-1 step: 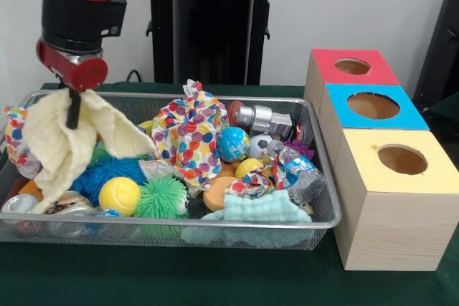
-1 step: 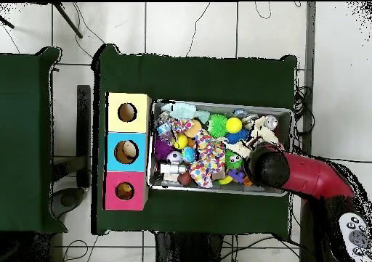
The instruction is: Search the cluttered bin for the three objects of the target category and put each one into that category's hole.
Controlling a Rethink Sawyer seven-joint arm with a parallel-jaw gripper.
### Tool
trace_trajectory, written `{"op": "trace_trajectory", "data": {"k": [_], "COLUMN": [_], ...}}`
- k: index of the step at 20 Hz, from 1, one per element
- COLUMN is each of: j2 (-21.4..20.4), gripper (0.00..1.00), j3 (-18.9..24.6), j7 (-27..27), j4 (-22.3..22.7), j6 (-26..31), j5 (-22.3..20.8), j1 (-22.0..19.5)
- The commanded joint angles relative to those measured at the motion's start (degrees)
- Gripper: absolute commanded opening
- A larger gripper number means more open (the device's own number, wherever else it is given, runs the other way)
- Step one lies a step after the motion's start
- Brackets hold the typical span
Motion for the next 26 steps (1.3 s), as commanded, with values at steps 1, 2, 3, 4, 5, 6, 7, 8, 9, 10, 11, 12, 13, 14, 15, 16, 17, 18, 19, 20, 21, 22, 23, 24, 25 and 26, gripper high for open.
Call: {"op": "trace_trajectory", "data": {"k": [1, 2, 3, 4, 5, 6, 7, 8, 9, 10, 11, 12, 13, 14, 15, 16, 17, 18, 19, 20, 21, 22, 23, 24, 25, 26], "j2": [1.62, 1.56, 1.56, 1.55, 1.6, 1.63, 1.55, 1.47, 1.48, 1.31, 0.82, 0.33, -0.08, -0.34, -0.5, -0.69, -0.8, -1.02, -1.05, -1.09, -1.12, -1.36, -1.48, -1.83, -2.13, -2.36], "gripper": [1.0, 1.0, 1.0, 1.0, 1.0, 1.0, 1.0, 1.0, 1.0, 1.0, 1.0, 1.0, 1.0, 1.0, 1.0, 1.0, 1.0, 1.0, 1.0, 1.0, 1.0, 1.0, 1.0, 1.0, 1.0, 1.0], "j3": [3.82, 3.85, 3.88, 3.84, 3.52, 3.21, 3.3, 3.39, 3.57, 3.29, 2.42, 1.55, 0.48, -0.2, -0.65, -1.08, -1.66, -2.15, -2.11, -2.07, -2.04, -2.08, -1.81, -1.78, -1.92, -1.76], "j7": [-4.77, -5.01, -4.95, -4.98, -4.48, -4.18, -3.77, -3.35, -3.09, -1.71, 0.0, 1.71, 3.7, 5.42, 6.85, 8.11, 9.26, 9.79, 9.64, 9.48, 9.33, 8.76, 8.15, 7.48, 6.95, 6.33], "j4": [2.6, 2.44, 2.4, 2.32, 2.15, 1.9, 2.09, 2.29, 2.38, 3.06, 3.39, 3.71, 3.86, 4.11, 4.14, 4.23, 3.96, 3.68, 3.26, 2.84, 2.43, 1.92, 1.46, 1.21, 0.44, -0.44], "j6": [1.31, 1.65, 1.75, 1.98, 1.99, 2.1, 2.09, 2.08, 2.63, 2.39, 2.76, 3.13, 3.44, 3.5, 3.73, 4.19, 4.77, 5.38, 5.87, 6.35, 6.83, 7.67, 8.48, 9.0, 10.04, 11.41], "j5": [-2.42, -2.42, -2.34, -2.27, -2.22, -2.18, -1.77, -1.35, -0.82, -0.08, 0.52, 1.12, 1.64, 2.29, 3.12, 3.94, 4.8, 5.42, 6.26, 7.1, 7.94, 8.61, 9.56, 10.09, 10.66, 11.42], "j1": [-2.13, -2.26, -2.26, -2.36, -2.04, -1.92, -2.04, -2.17, -2.18, -1.9, -0.65, 0.61, 2.3, 3.68, 4.93, 6.08, 7.31, 8.42, 8.76, 9.1, 9.45, 9.8, 9.75, 9.94, 10.22, 10.27]}}
